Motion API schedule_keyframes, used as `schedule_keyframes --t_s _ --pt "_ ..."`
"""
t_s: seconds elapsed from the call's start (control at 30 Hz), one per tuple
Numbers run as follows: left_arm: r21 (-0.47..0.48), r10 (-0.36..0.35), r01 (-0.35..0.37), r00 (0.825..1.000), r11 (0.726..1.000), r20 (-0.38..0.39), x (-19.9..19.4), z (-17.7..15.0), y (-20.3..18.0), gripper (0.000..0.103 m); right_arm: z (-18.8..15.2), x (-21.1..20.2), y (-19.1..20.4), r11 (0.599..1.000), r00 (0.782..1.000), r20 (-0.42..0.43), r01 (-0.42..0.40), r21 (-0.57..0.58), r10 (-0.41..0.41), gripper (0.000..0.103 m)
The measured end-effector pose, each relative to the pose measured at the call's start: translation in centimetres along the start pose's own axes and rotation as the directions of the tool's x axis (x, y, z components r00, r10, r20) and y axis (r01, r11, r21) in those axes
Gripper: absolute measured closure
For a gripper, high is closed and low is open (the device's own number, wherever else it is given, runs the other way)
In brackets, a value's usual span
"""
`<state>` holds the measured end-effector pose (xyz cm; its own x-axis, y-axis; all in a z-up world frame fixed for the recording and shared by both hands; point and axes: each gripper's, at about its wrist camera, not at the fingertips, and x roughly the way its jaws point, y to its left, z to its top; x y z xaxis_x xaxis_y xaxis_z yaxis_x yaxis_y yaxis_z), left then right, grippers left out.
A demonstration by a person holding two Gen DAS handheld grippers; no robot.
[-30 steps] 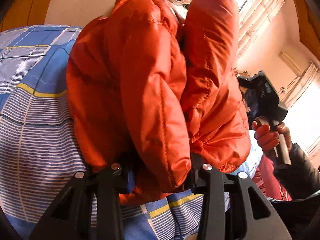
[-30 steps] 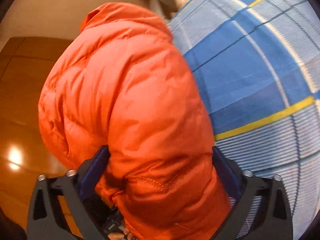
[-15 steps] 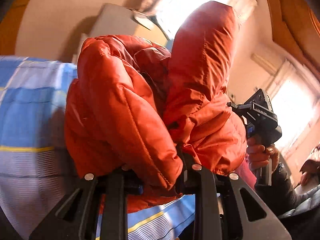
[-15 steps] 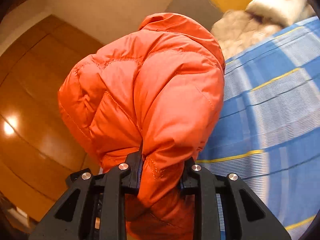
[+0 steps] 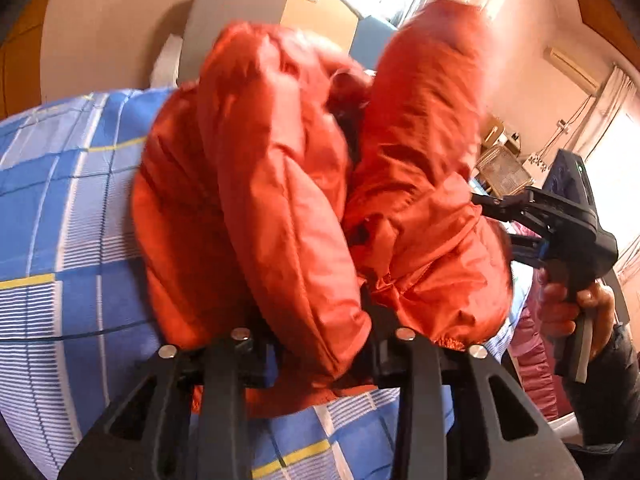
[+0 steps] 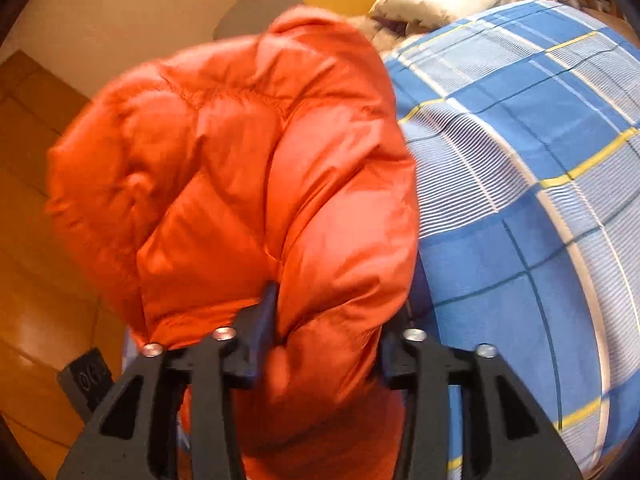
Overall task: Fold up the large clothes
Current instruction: 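Open both tools and release the folded orange jacket onto the bedspread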
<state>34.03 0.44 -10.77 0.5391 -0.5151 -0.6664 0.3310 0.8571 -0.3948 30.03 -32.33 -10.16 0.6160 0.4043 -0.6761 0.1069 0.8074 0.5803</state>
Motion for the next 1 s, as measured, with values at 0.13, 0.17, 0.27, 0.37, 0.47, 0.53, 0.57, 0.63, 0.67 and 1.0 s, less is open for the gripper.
schedule_keyframes --t_s 0.13,0.17,0.27,0.37,0.47,0.53,0.57,0.63,0.67,1.0 --pt "-0.024 0.012 -0.010 0.999 1.000 0.049 -1.8 -0.7 0.9 0.061 -1.6 -2.2 1.7 1.000 0.998 0.059 0.017 -0.020 -0.015 0.040" --pt "-0.036 0.012 -0.010 0.998 0.999 0.062 -1.8 -0.9 0.8 0.060 -2.1 -3.0 1.9 0.999 0.997 0.078 0.024 -0.022 -0.022 0.040" --pt "-0.039 0.023 -0.019 0.995 0.999 0.101 -2.4 -1.5 1.0 0.055 -3.4 -4.8 2.8 0.998 0.993 0.114 0.044 -0.048 -0.038 0.040" --pt "-0.032 0.080 -0.079 0.996 0.996 0.038 -0.9 -2.3 1.0 0.053 -4.5 -4.8 4.5 0.991 0.992 0.110 0.077 -0.112 -0.065 0.040" --pt "-0.015 0.137 -0.137 0.990 0.991 0.019 1.0 -2.2 0.9 0.054 -4.2 -0.4 5.5 0.959 0.980 0.081 0.194 -0.207 -0.180 0.040" --pt "-0.005 0.167 -0.167 0.985 0.986 0.040 0.4 -1.8 0.0 0.054 -4.1 1.3 5.7 0.934 0.965 0.080 0.260 -0.243 -0.248 0.040" --pt "-0.013 0.170 -0.169 0.985 0.985 0.041 0.1 -2.0 -0.2 0.054 -4.4 0.9 5.8 0.935 0.965 0.074 0.263 -0.238 -0.253 0.040" --pt "-0.014 0.184 -0.184 0.981 0.983 0.065 -0.8 -1.9 -0.7 0.051 -4.3 -0.3 5.8 0.944 0.970 0.079 0.244 -0.223 -0.232 0.040" --pt "-0.009 0.190 -0.190 0.979 0.982 0.075 -1.3 -2.1 -1.0 0.049 -4.3 -0.9 5.7 0.944 0.970 0.092 0.241 -0.224 -0.225 0.040" --pt "0.009 0.229 -0.234 0.961 0.972 0.156 -4.6 -2.7 -2.8 0.023 -6.0 -5.2 5.5 0.956 0.970 0.153 0.216 -0.196 -0.188 0.024"
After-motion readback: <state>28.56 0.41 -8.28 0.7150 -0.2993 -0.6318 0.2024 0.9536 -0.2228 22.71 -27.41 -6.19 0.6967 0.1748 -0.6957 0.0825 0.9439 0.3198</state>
